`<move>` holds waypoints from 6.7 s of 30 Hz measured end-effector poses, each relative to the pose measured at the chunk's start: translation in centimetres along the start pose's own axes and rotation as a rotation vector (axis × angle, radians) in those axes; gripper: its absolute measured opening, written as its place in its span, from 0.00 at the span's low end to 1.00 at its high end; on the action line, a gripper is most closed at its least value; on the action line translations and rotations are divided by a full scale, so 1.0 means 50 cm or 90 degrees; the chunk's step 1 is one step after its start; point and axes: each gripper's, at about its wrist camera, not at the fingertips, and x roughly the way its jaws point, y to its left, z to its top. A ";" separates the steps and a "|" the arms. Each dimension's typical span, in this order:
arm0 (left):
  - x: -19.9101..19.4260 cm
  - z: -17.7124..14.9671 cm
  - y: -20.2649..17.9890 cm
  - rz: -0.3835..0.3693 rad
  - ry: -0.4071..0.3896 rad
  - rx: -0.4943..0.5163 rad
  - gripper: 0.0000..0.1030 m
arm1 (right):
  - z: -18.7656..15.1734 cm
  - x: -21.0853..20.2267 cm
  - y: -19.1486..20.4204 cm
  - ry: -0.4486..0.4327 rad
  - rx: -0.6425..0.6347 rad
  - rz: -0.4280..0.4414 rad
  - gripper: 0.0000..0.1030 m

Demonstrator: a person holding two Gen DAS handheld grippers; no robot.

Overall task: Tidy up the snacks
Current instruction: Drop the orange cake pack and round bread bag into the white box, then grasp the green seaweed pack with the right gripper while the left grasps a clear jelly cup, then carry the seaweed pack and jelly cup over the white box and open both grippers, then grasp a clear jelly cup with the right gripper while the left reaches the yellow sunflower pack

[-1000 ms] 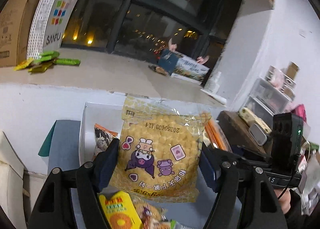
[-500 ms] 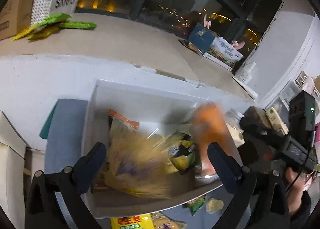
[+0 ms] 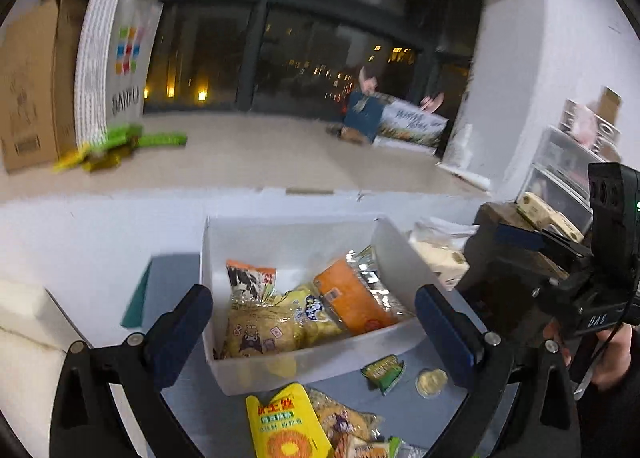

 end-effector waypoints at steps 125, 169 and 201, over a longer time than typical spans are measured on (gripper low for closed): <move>0.193 0.061 0.095 0.060 0.023 0.002 1.00 | 0.018 0.170 -0.141 0.050 0.219 0.016 1.00; -0.233 -0.326 -0.133 0.001 -0.015 0.065 1.00 | -0.382 -0.154 0.022 0.017 0.007 -0.043 1.00; 0.081 -0.276 0.047 0.014 0.180 -0.114 1.00 | -0.344 -0.115 0.001 0.018 0.034 0.040 0.38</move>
